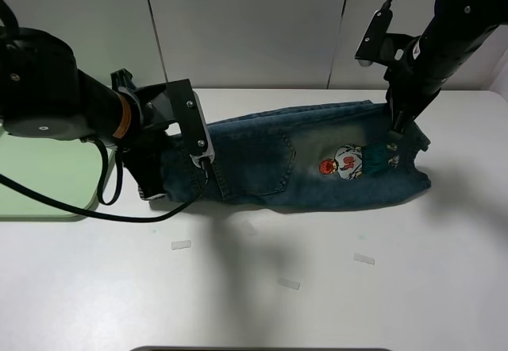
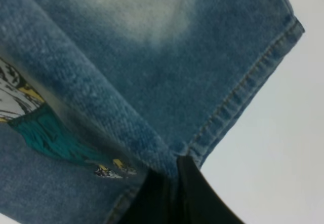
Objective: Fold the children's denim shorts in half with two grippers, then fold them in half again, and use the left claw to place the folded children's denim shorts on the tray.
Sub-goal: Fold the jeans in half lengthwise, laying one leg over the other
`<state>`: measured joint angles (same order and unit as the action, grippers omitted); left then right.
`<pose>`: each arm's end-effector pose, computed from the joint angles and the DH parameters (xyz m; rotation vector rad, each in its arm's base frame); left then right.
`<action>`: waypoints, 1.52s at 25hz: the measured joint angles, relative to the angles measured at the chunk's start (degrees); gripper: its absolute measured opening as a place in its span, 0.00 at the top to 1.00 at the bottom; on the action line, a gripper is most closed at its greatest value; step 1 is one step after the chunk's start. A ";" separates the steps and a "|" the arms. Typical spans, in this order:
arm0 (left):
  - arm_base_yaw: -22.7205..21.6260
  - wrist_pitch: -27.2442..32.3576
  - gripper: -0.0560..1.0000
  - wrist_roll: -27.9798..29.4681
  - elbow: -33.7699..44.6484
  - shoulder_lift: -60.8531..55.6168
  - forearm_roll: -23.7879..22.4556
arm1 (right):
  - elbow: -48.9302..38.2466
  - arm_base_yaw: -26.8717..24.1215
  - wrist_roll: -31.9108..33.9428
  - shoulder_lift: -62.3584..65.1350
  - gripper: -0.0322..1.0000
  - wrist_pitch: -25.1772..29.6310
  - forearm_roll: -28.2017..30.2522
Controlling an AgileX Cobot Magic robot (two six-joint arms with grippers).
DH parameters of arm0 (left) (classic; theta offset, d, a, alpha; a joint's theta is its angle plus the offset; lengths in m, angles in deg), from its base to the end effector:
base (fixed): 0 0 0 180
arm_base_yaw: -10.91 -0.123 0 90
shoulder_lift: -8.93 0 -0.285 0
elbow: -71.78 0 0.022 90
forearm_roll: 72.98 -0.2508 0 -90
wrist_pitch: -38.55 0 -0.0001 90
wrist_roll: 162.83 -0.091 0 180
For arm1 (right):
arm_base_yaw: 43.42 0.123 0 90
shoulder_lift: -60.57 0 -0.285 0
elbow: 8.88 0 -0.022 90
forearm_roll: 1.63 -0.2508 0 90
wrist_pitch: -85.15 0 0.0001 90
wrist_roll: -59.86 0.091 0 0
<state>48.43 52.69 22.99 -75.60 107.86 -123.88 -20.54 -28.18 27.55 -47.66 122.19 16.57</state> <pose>0.2510 -0.1709 0.1856 1.5403 1.9086 0.2853 0.3465 0.0766 0.2064 -1.3745 2.3857 -0.4147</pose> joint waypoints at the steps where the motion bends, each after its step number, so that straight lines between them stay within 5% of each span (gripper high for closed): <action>1: 0.00 0.00 0.92 0.00 0.00 0.00 0.00 | 0.00 -0.02 0.00 0.00 1.00 -0.29 0.26; 8: 0.06 0.71 0.92 5.01 -1.16 1.63 -2.10 | 0.00 -0.09 0.00 0.00 1.00 -1.24 2.74; 25: -0.03 3.52 0.92 5.24 -5.04 1.67 -2.33 | 3.26 -0.21 -0.87 -2.13 1.00 -2.02 5.62; 38: -3.85 -1.13 0.93 7.59 -5.14 5.51 -2.38 | 9.43 -1.09 -0.88 -7.20 1.00 -2.38 2.92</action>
<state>44.58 51.56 30.58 -80.74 113.37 -126.26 -11.11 -29.27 26.67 -54.86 119.82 19.49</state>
